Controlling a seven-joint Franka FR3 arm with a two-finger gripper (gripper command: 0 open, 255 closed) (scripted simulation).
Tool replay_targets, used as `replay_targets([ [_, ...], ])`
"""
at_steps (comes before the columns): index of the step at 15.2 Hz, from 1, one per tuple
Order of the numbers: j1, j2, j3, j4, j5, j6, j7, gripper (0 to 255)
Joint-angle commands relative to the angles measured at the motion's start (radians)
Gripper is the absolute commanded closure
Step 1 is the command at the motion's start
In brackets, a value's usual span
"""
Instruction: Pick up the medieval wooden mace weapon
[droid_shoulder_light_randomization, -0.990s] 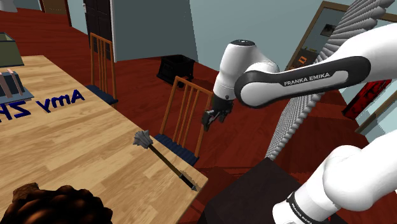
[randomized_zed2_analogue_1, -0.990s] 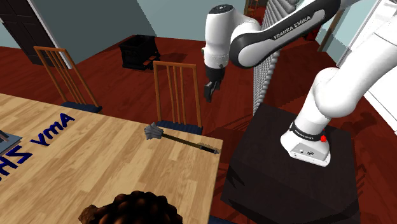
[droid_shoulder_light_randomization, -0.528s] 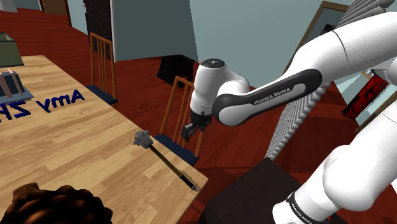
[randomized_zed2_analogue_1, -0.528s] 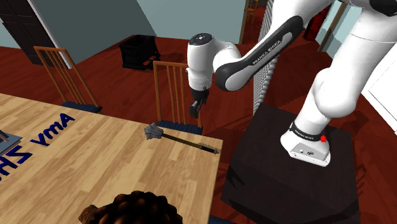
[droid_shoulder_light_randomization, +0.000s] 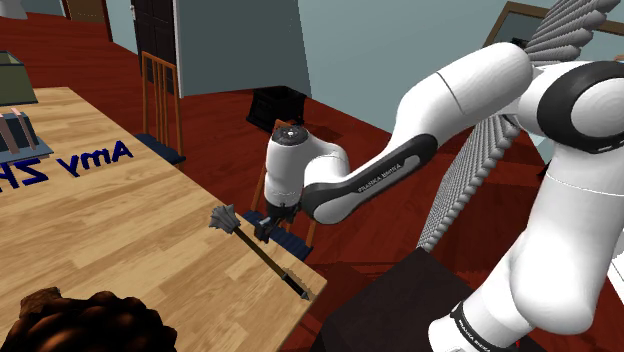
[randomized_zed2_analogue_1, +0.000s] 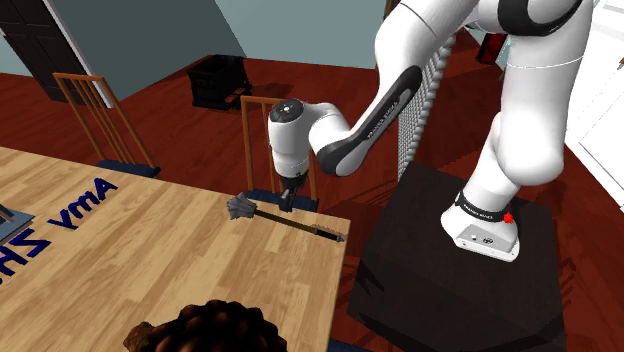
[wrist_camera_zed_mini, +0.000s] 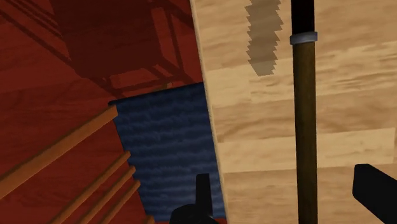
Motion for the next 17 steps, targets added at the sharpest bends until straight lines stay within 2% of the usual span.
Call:
replay_targets([
  [1, 0.036, 0.087, -0.015, 0.072, -0.059, -0.003, 0.041, 0],
  [4, 0.092, 0.204, -0.043, 0.169, -0.126, -0.004, 0.083, 0],
  [14, 0.122, 0.293, -0.083, 0.192, -0.184, 0.053, 0.133, 0],
  [15, 0.123, 0.295, -0.083, 0.193, -0.184, 0.053, 0.133, 255],
  [17, 0.123, 0.295, -0.084, 0.193, -0.185, 0.054, 0.134, 255],
])
